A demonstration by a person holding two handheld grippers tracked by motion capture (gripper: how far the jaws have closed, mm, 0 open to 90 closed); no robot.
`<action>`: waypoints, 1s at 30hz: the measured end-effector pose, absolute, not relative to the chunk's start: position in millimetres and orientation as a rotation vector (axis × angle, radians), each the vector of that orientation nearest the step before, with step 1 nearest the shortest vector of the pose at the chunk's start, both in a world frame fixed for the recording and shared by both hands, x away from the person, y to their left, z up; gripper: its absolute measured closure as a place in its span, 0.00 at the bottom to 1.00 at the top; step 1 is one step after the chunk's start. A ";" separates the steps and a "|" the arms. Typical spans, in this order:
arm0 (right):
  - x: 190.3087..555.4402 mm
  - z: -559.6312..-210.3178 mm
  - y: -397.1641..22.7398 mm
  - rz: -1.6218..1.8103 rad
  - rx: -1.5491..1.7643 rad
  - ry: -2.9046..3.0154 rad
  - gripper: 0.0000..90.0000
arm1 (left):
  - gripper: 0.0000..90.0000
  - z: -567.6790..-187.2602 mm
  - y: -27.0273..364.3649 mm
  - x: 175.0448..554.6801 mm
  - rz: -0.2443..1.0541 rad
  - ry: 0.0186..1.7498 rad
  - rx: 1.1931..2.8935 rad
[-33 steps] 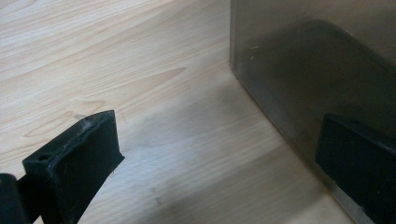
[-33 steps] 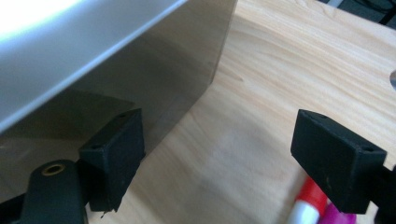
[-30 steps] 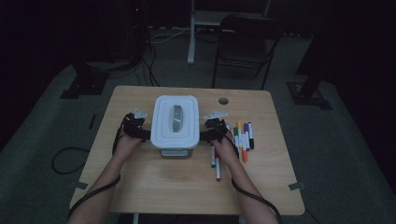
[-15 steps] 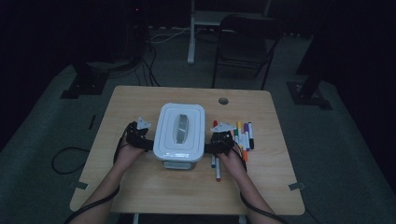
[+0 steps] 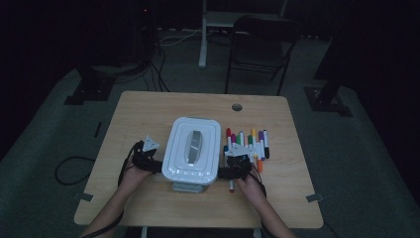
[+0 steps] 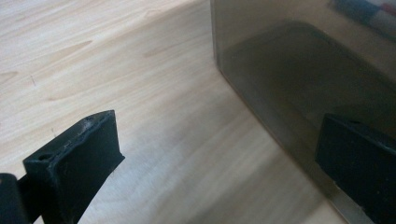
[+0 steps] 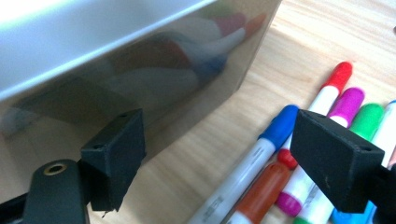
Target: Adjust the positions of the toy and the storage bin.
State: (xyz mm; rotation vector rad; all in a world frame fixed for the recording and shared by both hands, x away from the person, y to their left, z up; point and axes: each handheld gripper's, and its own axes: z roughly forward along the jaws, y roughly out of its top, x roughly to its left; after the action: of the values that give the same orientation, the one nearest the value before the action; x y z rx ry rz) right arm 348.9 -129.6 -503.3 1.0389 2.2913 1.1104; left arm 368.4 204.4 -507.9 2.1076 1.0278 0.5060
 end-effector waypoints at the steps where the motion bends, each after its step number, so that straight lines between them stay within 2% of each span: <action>1: 346.6 -503.7 -129.3 1.116 1.039 2.289 0.20 | 0.01 -508.1 204.6 365.6 0.510 1.025 2.106; 14: 321.2 -504.7 -128.3 1.146 1.000 2.308 0.20 | 0.01 -515.1 209.2 338.8 0.490 0.999 2.135; 17: 317.7 -503.6 -129.2 1.161 0.978 2.304 0.19 | 0.01 -519.2 218.4 335.8 0.426 0.999 2.100; 19: 320.0 -505.8 -132.1 1.142 0.968 2.308 0.15 | 0.01 -521.0 223.6 338.2 0.387 1.009 2.052; 30: 358.0 -505.4 -149.4 1.087 1.050 2.224 0.14 | 0.01 -511.0 234.2 376.5 0.518 1.091 2.032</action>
State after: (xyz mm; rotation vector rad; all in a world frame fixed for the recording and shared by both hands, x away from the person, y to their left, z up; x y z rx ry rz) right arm 358.0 -149.4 -505.4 1.0502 2.2238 1.0874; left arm 376.5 234.2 -511.0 2.0320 1.0908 0.5176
